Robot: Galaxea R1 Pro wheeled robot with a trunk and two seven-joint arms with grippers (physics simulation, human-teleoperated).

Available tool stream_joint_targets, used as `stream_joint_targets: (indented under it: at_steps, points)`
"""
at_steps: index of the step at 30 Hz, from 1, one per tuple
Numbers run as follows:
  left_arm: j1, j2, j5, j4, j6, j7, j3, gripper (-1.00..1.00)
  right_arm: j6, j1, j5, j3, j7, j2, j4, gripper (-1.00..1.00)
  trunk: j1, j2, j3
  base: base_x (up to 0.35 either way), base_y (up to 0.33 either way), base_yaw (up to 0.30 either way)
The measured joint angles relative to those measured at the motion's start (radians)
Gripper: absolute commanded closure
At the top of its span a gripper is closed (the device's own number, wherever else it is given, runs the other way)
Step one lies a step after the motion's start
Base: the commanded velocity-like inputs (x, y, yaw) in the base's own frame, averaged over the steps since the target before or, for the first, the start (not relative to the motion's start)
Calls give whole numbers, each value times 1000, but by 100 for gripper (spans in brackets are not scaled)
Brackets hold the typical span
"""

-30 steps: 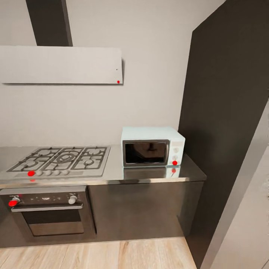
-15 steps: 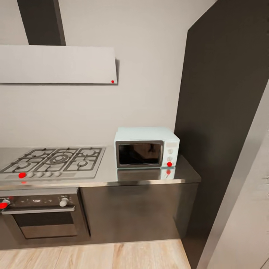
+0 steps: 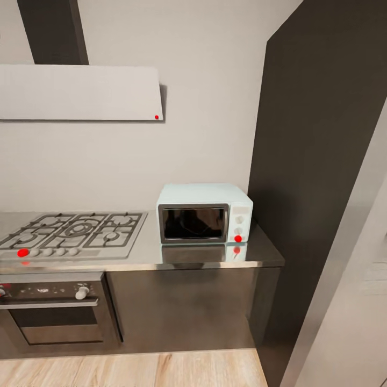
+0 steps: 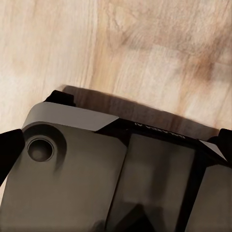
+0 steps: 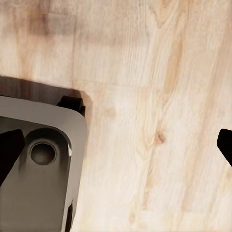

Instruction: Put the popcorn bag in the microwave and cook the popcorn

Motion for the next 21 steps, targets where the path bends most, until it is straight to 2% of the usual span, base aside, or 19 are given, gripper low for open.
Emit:
stream_joint_targets:
  at_steps: [21]
  points:
    - [0, 0, 0, 0, 0, 0, 0, -100, 10, 0, 1, -1, -2, 6, 0, -100, 0, 0, 0, 0, 0, 0]
